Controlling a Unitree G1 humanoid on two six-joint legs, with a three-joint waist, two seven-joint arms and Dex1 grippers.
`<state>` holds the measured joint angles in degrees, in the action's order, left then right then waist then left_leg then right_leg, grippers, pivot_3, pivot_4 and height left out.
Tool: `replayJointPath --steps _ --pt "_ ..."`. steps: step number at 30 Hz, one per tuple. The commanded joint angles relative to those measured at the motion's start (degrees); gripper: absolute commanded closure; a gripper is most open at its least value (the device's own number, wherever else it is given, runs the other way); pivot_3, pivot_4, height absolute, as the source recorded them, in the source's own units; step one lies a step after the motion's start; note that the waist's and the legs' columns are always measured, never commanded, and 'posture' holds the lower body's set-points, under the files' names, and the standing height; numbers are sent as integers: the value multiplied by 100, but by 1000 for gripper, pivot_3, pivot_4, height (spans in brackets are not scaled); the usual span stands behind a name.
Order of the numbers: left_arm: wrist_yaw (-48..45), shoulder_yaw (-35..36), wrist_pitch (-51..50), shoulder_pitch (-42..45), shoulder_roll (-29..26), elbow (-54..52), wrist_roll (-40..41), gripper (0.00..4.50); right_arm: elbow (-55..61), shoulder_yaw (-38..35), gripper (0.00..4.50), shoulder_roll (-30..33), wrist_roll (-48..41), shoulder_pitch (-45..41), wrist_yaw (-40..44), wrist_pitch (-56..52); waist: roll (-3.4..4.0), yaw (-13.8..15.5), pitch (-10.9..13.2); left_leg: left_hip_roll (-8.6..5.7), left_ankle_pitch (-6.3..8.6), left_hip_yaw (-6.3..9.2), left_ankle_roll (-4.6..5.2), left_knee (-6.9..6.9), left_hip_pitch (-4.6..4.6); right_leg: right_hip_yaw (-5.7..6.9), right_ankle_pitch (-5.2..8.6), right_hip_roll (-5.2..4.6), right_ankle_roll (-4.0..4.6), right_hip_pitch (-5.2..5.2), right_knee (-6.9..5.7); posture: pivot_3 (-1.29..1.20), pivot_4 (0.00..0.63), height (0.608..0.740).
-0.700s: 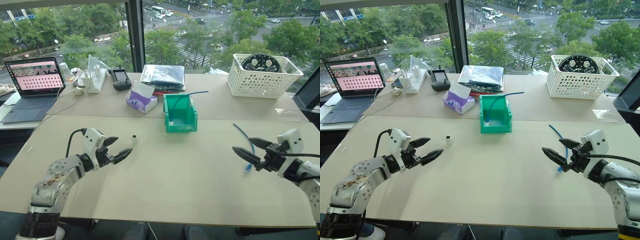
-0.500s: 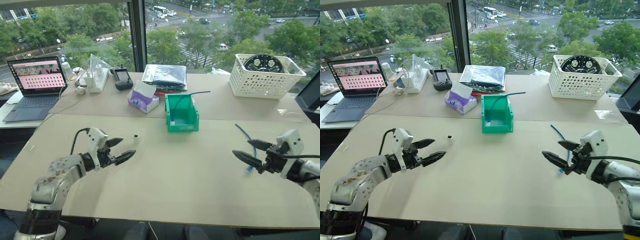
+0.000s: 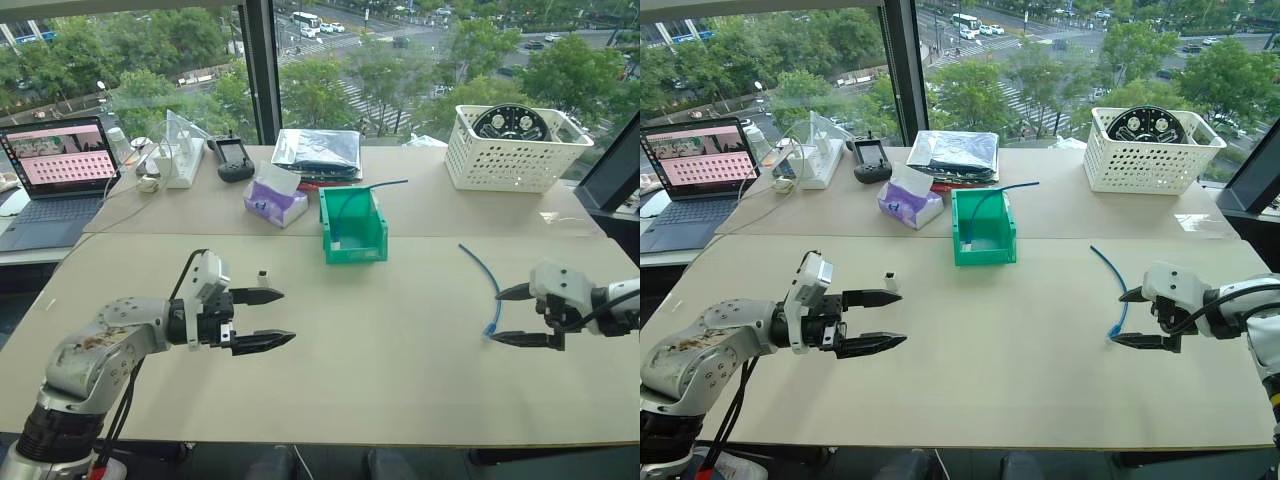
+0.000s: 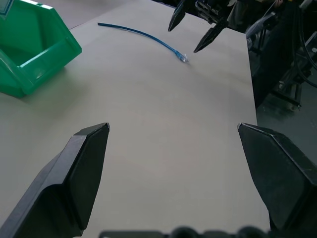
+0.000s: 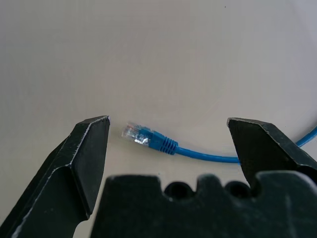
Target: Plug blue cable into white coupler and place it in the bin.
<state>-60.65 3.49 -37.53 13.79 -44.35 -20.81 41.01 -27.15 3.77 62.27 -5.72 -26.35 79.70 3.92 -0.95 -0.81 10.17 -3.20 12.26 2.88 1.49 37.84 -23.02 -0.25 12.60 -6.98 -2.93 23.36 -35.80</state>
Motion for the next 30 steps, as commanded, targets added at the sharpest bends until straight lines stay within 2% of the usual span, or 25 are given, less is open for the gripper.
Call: replayJointPath --steps 1,8,13,15,16,26,27,30 --pt "101 74 49 -65 -21 -265 -11 42 -646 288 101 15 473 -569 253 931 0 -1 3 0 0 -2 0 0 2 -2 0 0 1 0 -1 0 150 740" --pt "265 15 49 -99 42 -388 -52 42 -1916 912 101 -296 1200 -1425 440 2061 -3 -8 5 1 0 -8 0 0 10 -11 -3 3 3 0 -5 0 150 740" --pt "385 16 24 -193 64 -516 -30 42 -2498 1126 101 -566 1442 -1833 601 2329 -4 -13 7 0 0 -10 -1 0 13 -16 -6 4 5 -2 -5 0 150 740" --pt "444 11 110 -215 100 -572 -89 42 -2771 1178 605 -680 1574 -1972 459 2188 -4 -17 8 1 0 -10 -1 0 15 -18 -7 6 6 -2 -6 0 150 740" --pt "552 48 103 -158 175 -589 -53 42 -2880 1170 688 -736 1579 -2037 467 2086 -7 -20 9 2 0 -11 -1 0 18 -18 -7 7 7 -4 -6 0 150 740" --pt "706 17 183 150 288 -488 -134 42 -3073 1004 4278 -986 1403 -2267 887 1740 -30 -67 13 16 -2 -21 -4 2 57 -43 -22 31 5 -33 -6 0 150 740" --pt "711 11 180 161 294 -484 -140 42 -3034 971 4475 -1028 1354 -2290 890 1714 -30 -70 13 18 -2 -21 -4 2 56 -44 -22 33 6 -31 -7 0 150 740" --pt "720 16 166 155 288 -505 -169 42 -2695 795 4475 -1281 1118 -2380 695 1452 -29 -92 13 27 -2 -23 -5 1 56 -47 -30 44 20 -27 -7 0 150 740"
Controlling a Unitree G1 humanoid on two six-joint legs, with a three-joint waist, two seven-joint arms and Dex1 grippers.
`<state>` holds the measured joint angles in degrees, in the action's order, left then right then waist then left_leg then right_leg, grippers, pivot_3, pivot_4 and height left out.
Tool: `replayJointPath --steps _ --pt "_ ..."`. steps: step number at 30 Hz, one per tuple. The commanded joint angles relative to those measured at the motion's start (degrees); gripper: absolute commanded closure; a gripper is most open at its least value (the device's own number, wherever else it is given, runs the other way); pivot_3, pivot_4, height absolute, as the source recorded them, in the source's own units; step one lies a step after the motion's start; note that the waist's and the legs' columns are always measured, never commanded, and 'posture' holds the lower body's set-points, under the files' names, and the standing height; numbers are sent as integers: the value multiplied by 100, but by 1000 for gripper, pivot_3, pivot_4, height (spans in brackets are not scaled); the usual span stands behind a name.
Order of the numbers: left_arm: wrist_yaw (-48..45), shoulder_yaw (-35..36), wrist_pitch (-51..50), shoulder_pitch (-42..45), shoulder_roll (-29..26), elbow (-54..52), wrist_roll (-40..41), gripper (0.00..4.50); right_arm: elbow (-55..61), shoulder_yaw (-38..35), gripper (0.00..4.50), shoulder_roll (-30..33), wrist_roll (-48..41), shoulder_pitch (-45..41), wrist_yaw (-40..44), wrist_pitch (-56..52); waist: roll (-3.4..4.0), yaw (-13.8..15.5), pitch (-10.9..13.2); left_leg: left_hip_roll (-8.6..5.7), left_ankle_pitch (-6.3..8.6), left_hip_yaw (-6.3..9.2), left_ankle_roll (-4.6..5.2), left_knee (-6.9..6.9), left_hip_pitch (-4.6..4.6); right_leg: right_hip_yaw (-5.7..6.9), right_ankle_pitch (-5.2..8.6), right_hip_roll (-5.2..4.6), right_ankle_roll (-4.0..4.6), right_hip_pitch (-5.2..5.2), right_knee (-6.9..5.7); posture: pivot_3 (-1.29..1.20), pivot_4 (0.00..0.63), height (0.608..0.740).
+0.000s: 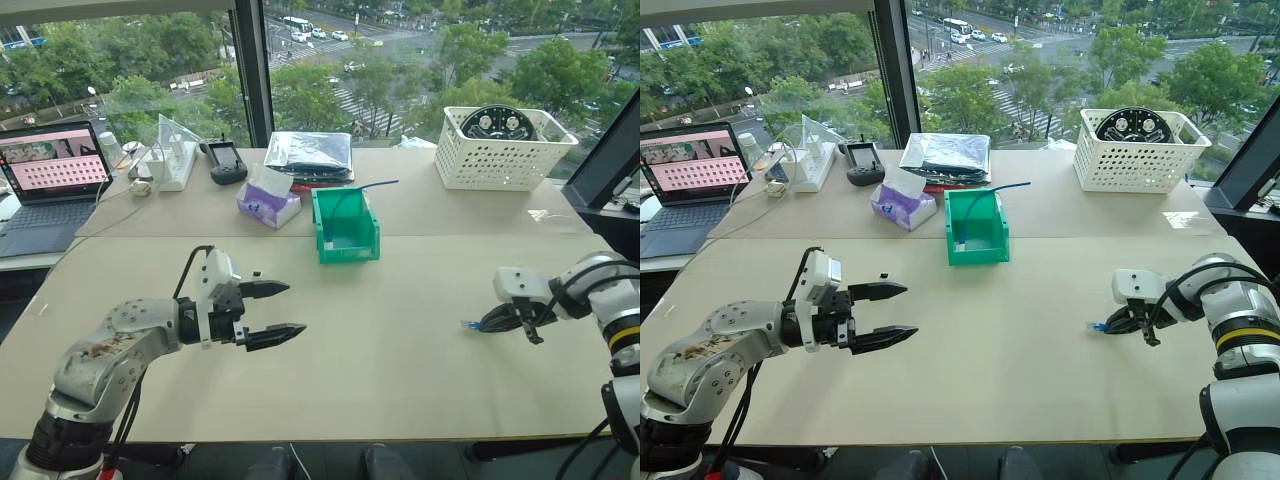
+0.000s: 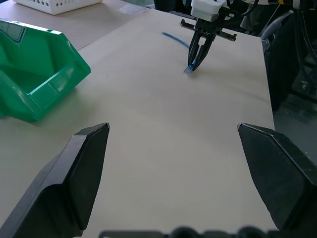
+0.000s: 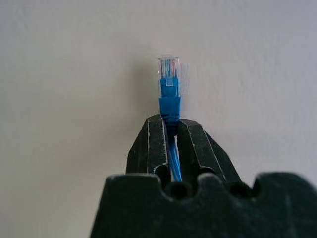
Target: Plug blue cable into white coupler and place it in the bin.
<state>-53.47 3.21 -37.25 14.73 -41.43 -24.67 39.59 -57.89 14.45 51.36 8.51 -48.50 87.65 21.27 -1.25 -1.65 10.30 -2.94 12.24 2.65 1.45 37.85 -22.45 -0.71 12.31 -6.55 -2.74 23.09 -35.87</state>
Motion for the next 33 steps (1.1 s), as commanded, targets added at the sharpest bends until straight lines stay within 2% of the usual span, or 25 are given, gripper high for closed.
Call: replayJointPath --steps 1,5,11,17,20,22,23,29,32,33 --pt "7 50 133 52 -11 -130 -35 42 533 -342 4475 -296 -387 -198 -215 -442 0 -30 0 0 0 0 0 -1 0 -1 0 1 1 1 0 0 150 740" --pt "9 167 142 -170 -148 -239 -106 42 2031 -539 4475 -963 -904 -223 -405 -2047 3 -99 2 6 0 -4 0 -4 -2 -9 -4 5 7 11 -6 0 150 740" --pt "124 373 125 -619 -334 -596 -138 42 4016 -197 4475 -1805 -1155 234 -859 -3709 6 11 4 7 4 11 -8 -6 -18 -1 -4 8 8 32 -12 0 150 740" --pt "265 396 103 -755 -430 -817 -202 42 4232 232 4475 -2115 -854 559 -1285 -3421 6 173 4 -13 1 9 -18 3 -91 -8 -10 -4 5 110 -21 0 150 740" --pt "349 292 107 -718 -387 -884 -232 42 4409 492 4475 -2115 -766 828 -1266 -3211 6 158 4 -10 1 9 -19 3 -88 -7 -11 1 8 110 -20 0 150 740" --pt "341 135 179 -667 -395 -846 -376 42 4521 567 3517 -2017 -770 966 -1178 -3198 6 146 4 -7 1 9 -19 1 -87 -5 -11 5 10 110 -20 0 150 740" --pt "311 38 238 -653 -412 -811 -480 42 4571 568 3347 -1985 -801 1005 -1157 -3252 6 138 4 -7 1 9 -19 1 -86 -5 -11 5 10 109 -21 0 150 740" --pt "105 -554 640 -394 -226 -409 -936 42 5085 256 1196 -1751 -1080 1143 -1226 -3685 5 99 4 -8 -1 5 -20 1 -82 -7 -14 7 11 104 -22 0 150 740" --pt "-6 -877 964 -224 -94 0 -1295 42 5666 -46 209 -1600 -1557 1282 -1198 -4405 5 97 4 -3 -1 5 -20 1 -83 -6 -14 11 13 106 -23 0 150 740" --pt "-32 -1024 1114 -143 -3 176 -1441 42 5952 -215 22 -1555 -1757 1340 -1255 -4698 5 99 4 -2 -1 5 -20 1 -83 -6 -14 12 14 106 -23 0 150 740"
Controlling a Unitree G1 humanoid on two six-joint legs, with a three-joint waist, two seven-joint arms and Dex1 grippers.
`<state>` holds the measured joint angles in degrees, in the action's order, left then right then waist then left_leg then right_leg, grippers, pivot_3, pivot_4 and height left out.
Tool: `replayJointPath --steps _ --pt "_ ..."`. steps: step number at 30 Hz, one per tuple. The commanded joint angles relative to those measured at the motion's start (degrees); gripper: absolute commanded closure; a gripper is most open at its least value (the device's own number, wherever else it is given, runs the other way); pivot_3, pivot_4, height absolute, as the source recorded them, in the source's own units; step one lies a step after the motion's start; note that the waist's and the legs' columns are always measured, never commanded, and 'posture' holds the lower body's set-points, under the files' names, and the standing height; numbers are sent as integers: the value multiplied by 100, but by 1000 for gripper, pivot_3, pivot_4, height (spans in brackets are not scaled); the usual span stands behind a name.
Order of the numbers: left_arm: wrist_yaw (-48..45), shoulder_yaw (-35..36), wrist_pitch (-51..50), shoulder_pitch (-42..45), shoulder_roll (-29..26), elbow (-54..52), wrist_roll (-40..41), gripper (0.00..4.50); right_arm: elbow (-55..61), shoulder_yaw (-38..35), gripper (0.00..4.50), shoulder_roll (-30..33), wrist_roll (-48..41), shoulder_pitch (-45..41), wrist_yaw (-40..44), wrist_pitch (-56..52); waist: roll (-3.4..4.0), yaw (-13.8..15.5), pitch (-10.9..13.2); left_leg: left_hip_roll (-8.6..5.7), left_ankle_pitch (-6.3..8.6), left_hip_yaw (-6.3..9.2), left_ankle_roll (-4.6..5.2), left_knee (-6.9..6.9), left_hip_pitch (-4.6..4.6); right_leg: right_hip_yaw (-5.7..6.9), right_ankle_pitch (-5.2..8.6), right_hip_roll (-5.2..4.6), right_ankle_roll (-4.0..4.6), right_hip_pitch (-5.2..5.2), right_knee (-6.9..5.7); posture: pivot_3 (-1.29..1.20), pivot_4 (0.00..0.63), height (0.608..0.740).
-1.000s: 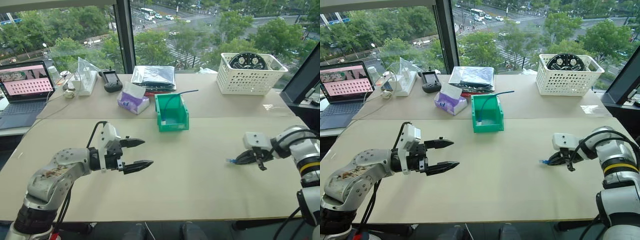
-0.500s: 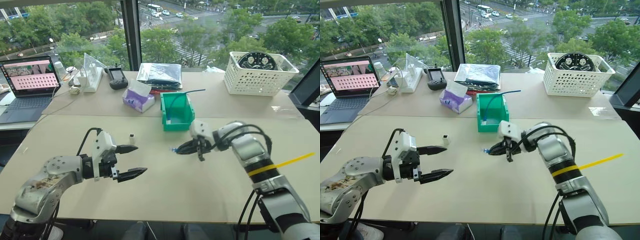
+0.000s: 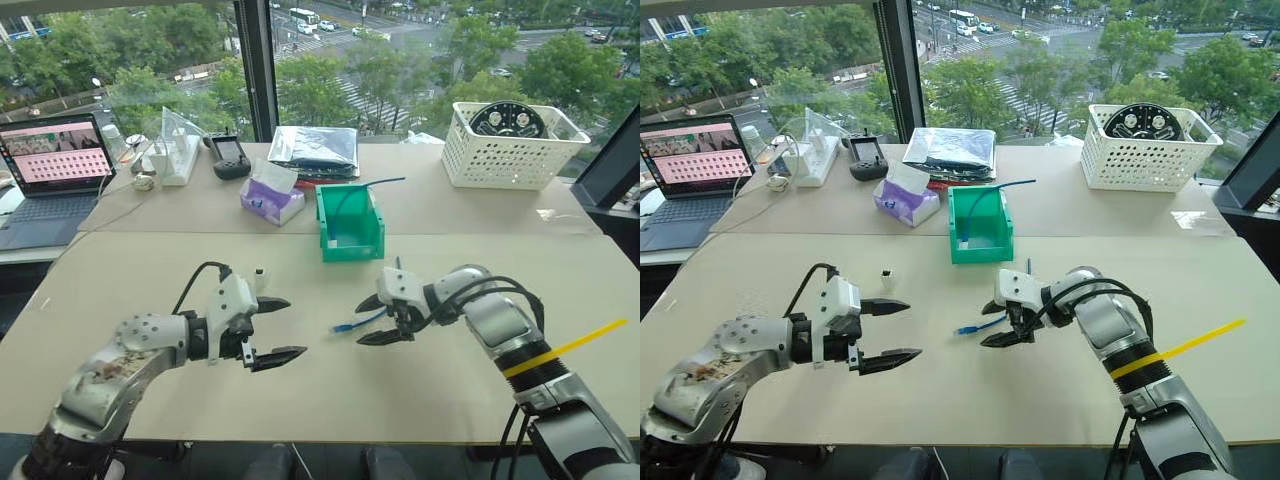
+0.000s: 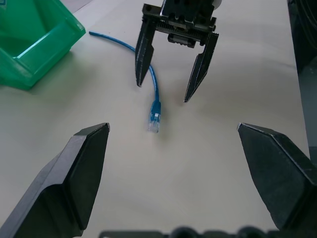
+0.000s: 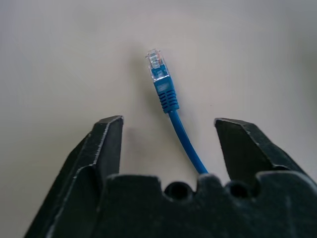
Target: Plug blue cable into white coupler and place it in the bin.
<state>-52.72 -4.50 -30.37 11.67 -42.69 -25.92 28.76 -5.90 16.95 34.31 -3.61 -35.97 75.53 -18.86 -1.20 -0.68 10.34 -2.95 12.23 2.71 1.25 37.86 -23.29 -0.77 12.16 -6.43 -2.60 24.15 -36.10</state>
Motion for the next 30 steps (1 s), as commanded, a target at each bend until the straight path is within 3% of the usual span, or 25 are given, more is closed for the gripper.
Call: replayJointPath --steps 1,10,17,21,30 --pt "-132 -339 539 213 187 423 -451 42 960 -569 22 180 -677 126 -110 -887 0 3 0 0 0 0 0 0 0 0 0 0 0 0 1 0 150 740" --pt "-313 -1116 1556 749 1222 1893 -1186 42 2275 -1465 22 604 -1436 667 -928 -2173 -4 49 -1 -2 0 0 1 1 -3 1 0 -4 -1 -2 3 0 150 740" --pt "-406 -1445 2217 990 1579 2834 -1763 42 2614 -1872 22 870 -1837 949 -1327 -2699 -4 67 -1 -1 0 -3 1 2 -3 0 0 -4 -1 -1 1 0 150 740" --pt "-337 -1474 2444 1064 1827 3199 -1956 1105 2774 -2013 0 986 -2056 1118 -1510 -2925 -6 86 -2 -5 -1 -4 4 4 -5 -1 -1 -8 -4 -3 3 0 150 740" --pt "-661 -1544 2616 1039 2033 3563 -2015 4349 2895 -2122 0 1567 -2297 1471 -1624 -3164 -8 124 -4 -4 -2 -4 5 6 -2 1 -2 -8 -5 -10 4 0 150 740"
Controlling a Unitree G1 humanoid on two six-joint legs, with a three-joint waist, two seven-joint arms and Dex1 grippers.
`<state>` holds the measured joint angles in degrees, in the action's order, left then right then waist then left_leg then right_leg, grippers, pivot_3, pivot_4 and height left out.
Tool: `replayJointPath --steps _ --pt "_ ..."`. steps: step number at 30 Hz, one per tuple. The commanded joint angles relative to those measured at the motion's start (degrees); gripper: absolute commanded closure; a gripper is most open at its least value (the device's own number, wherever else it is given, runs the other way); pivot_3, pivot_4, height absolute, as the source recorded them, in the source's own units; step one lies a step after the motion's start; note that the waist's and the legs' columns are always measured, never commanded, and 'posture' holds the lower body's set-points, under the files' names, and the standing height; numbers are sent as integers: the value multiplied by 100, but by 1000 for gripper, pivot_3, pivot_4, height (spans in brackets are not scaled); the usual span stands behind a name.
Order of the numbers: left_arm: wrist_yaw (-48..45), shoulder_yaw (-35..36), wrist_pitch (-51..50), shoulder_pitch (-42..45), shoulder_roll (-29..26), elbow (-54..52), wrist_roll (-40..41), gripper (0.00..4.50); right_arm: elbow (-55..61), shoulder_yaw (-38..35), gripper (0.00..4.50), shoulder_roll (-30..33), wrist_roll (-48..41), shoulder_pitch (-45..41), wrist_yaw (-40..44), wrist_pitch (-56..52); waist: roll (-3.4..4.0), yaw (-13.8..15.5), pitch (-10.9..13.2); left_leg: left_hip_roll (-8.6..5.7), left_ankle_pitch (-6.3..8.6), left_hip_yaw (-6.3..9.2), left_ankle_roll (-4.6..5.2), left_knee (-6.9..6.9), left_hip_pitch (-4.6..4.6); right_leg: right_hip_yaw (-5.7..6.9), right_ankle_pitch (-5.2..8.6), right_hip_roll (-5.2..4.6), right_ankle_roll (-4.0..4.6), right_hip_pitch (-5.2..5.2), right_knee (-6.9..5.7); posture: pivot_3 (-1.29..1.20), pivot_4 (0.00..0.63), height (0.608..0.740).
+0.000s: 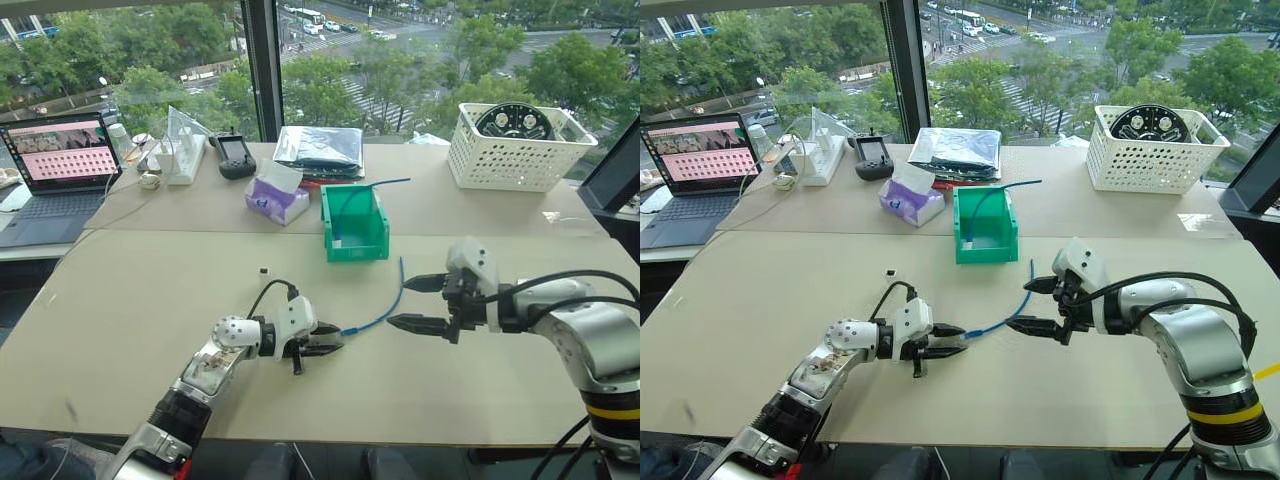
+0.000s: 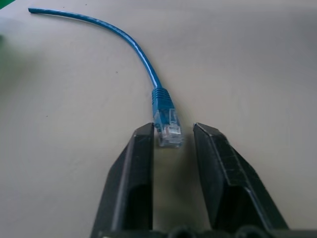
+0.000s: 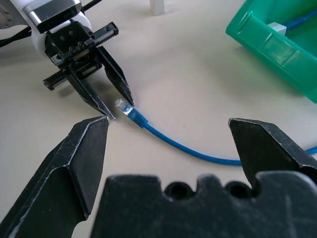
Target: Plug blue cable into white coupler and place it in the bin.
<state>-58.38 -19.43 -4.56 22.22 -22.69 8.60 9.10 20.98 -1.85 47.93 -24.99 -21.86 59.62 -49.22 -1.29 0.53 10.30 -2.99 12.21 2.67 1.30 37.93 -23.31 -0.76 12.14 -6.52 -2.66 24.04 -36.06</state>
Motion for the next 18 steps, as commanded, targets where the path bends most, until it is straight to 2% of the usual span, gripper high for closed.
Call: replayJointPath --steps 1,4,9,13,18 --pt "-49 -7 17 -11 25 114 -62 4420 239 -319 0 247 -251 165 -91 -302 1 5 -1 0 0 -1 0 0 0 -1 0 0 0 0 0 0 150 740" --pt "66 147 -112 -6 16 53 -4 4420 419 -742 0 52 -849 530 -420 -1259 -3 14 -3 2 0 2 0 0 -1 1 0 1 0 -1 0 0 150 740" --pt "159 326 -594 -128 166 -342 344 4420 692 -1494 0 -982 -1784 875 -1318 -2710 -9 -10 -9 10 -1 3 1 0 0 -3 -2 5 3 -3 -4 0 150 740" --pt "241 430 -1187 -329 429 -916 836 4420 471 -2382 0 -2379 -2117 759 -2347 -3575 -10 -2 -10 9 -6 4 9 3 -1 -3 -4 5 1 0 -6 0 150 740" --pt "424 522 -1582 -523 666 -1349 1187 4420 441 -3079 0 -3391 -2275 378 -3075 -4290 -6 -4 -12 5 -6 3 10 5 -2 -5 -6 4 0 2 -10 0 150 740"
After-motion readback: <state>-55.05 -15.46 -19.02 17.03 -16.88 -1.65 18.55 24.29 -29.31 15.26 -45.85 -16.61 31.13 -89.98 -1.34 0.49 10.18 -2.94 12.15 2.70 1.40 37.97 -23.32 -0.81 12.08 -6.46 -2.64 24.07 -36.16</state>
